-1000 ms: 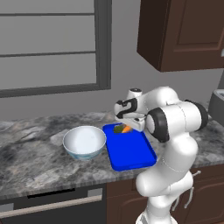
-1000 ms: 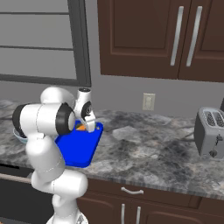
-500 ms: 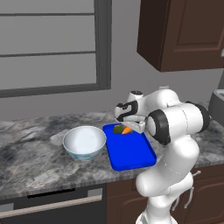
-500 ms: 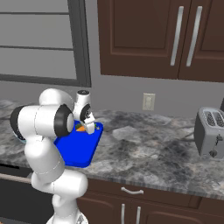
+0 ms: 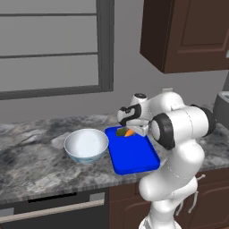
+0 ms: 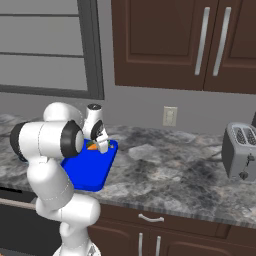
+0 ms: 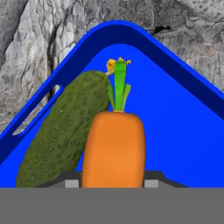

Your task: Place the two vegetables and bowl onto the tray for setting up a vegetable dip station.

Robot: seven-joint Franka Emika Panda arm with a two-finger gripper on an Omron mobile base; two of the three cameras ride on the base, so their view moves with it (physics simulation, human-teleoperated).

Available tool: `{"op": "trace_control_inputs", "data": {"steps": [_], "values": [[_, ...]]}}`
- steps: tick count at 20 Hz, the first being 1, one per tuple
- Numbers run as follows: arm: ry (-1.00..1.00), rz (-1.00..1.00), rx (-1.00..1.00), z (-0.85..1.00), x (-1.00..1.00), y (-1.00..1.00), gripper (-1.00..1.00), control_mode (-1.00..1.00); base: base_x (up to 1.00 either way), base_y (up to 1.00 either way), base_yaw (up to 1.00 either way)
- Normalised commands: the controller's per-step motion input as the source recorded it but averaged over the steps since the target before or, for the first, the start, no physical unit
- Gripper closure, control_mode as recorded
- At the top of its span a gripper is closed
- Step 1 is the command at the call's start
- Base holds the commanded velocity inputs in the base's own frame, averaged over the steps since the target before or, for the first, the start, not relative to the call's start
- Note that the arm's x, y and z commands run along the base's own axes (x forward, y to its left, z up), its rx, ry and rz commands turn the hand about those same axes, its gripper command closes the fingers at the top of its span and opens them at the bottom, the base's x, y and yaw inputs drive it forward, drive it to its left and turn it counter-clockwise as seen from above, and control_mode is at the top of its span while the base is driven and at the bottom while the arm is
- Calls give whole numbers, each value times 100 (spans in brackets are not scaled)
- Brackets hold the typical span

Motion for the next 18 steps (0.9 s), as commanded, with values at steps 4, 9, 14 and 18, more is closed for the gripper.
{"op": "trace_control_inputs", "data": {"steps": [4,9,14,18], "values": [[-3,0,0,0,3,0,100,-100,0,0,0],[-4,0,0,0,5,0,100,-100,0,0,0],[-1,0,0,0,0,0,-100,-100,0,0,0],[0,0,0,0,0,0,-100,-100,0,0,0]]}}
